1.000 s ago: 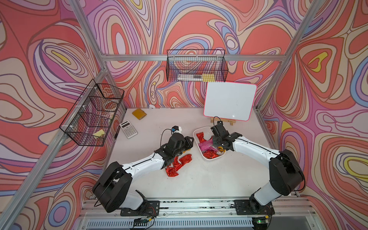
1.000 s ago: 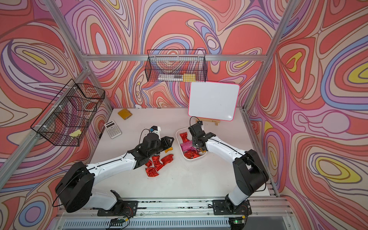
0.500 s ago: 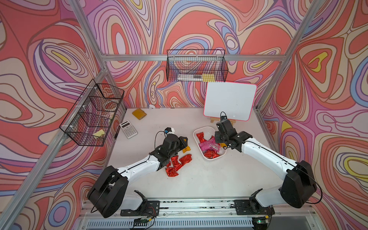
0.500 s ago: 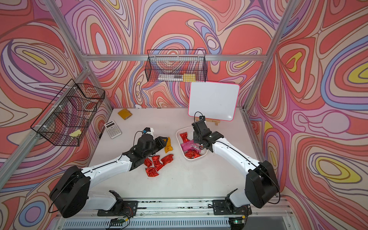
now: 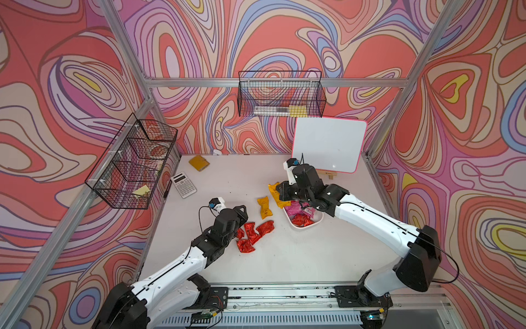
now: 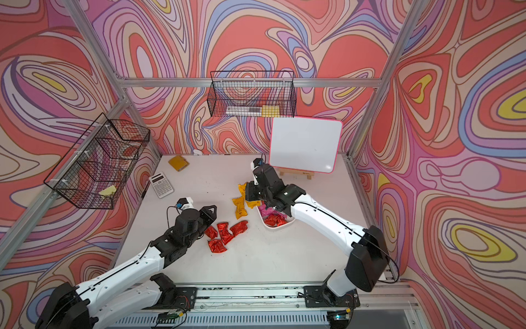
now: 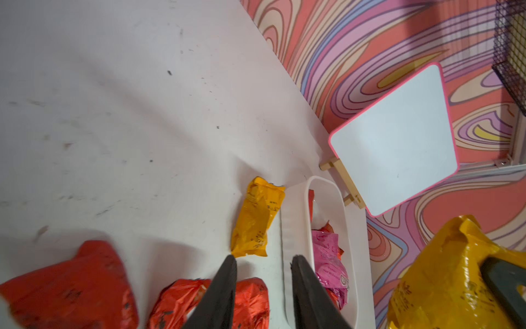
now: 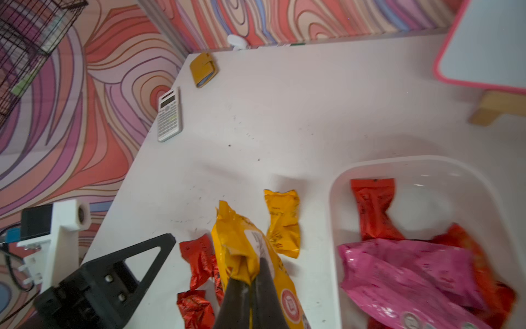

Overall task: Take the tea bags out of the storage box
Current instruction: Place the tea bag at the center of the board.

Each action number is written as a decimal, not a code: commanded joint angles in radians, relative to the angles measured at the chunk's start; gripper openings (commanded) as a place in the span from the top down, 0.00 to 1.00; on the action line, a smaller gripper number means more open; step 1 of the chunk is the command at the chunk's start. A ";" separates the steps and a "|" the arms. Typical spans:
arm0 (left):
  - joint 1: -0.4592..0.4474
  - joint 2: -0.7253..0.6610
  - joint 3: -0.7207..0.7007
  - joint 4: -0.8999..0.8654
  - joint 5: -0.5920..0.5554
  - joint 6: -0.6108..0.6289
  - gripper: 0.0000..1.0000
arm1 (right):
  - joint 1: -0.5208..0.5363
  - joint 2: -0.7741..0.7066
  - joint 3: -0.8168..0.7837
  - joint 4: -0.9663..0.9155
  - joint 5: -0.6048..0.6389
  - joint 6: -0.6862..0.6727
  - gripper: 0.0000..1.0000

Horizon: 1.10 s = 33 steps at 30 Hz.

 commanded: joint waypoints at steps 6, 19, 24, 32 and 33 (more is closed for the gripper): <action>0.005 -0.196 -0.040 -0.264 -0.125 -0.048 0.63 | 0.025 0.275 0.080 0.126 -0.101 0.154 0.98; 0.005 -0.166 -0.042 -0.125 0.020 0.068 0.56 | 0.025 0.460 0.170 0.173 -0.076 0.146 0.67; 0.006 -0.040 0.000 0.005 0.155 0.142 0.54 | 0.017 0.329 0.112 0.154 0.013 0.059 0.51; 0.005 0.190 0.072 0.251 0.340 0.164 0.53 | -0.109 0.207 0.009 -0.001 0.124 -0.114 0.49; 0.005 0.218 0.084 0.274 0.358 0.165 0.53 | -0.129 0.209 0.009 -0.025 0.127 -0.136 0.50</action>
